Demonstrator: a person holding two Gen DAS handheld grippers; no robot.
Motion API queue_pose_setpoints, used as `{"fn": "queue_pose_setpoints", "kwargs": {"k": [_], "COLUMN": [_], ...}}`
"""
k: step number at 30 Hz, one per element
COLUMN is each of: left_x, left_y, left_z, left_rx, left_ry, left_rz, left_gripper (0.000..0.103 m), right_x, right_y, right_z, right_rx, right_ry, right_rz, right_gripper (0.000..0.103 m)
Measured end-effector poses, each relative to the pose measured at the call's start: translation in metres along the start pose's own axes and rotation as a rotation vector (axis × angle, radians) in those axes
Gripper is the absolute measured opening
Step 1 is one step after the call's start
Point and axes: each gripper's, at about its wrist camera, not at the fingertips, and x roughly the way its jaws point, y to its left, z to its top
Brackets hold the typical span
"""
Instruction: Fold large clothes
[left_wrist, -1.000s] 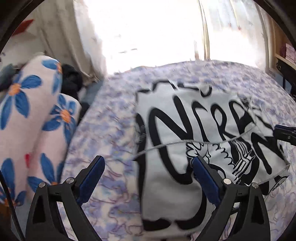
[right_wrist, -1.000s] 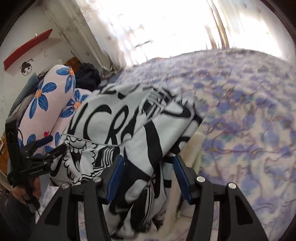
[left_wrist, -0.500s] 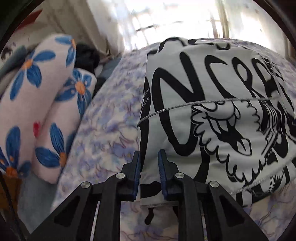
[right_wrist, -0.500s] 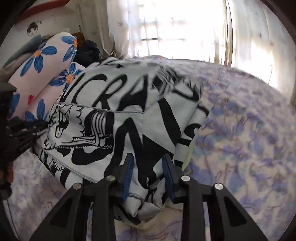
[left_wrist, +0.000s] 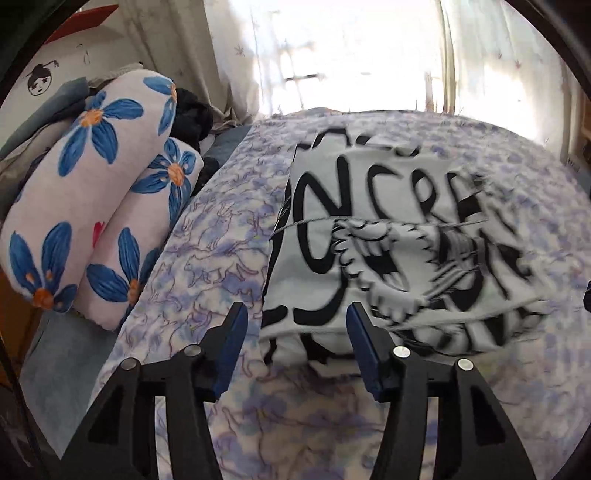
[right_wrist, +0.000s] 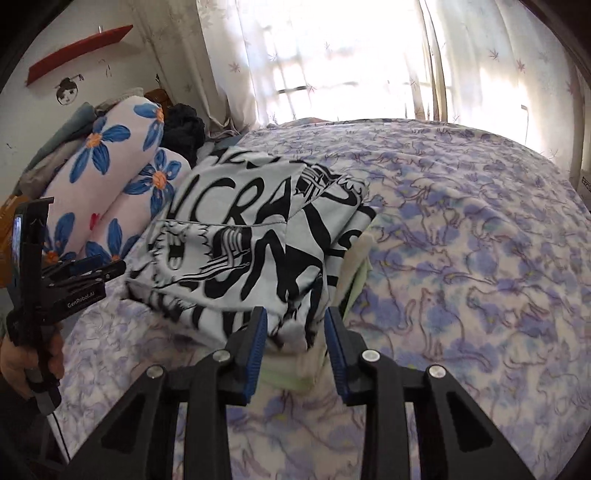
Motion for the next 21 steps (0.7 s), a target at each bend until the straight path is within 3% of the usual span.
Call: {"fn": "queue_pose_setpoints", "kwargs": {"k": [2, 6, 13, 21], "left_x": [-0.03, -0.097, -0.205, -0.282], "left_y": [-0.004, -0.017, -0.06, -0.107], "left_z": [-0.002, -0.013, -0.061, -0.124], "left_rx": [0.005, -0.02, -0.002, 0.065], "left_ry": [-0.015, -0.061, -0.105, -0.143], "left_rz": [-0.008, -0.036, -0.132, -0.222], "left_gripper": [0.057, 0.077, 0.078, 0.082], "right_x": [-0.03, -0.102, -0.209, -0.315], "right_y": [-0.002, -0.001, -0.004, -0.016], "right_z": [0.0, -0.004, -0.036, -0.084], "right_rx": [0.013, 0.034, 0.033, 0.047], "right_ry": [-0.013, -0.046, -0.063, -0.104], "right_rz": [0.014, 0.031, 0.033, 0.057], "right_gripper": [0.031, 0.033, 0.033, 0.034]}}
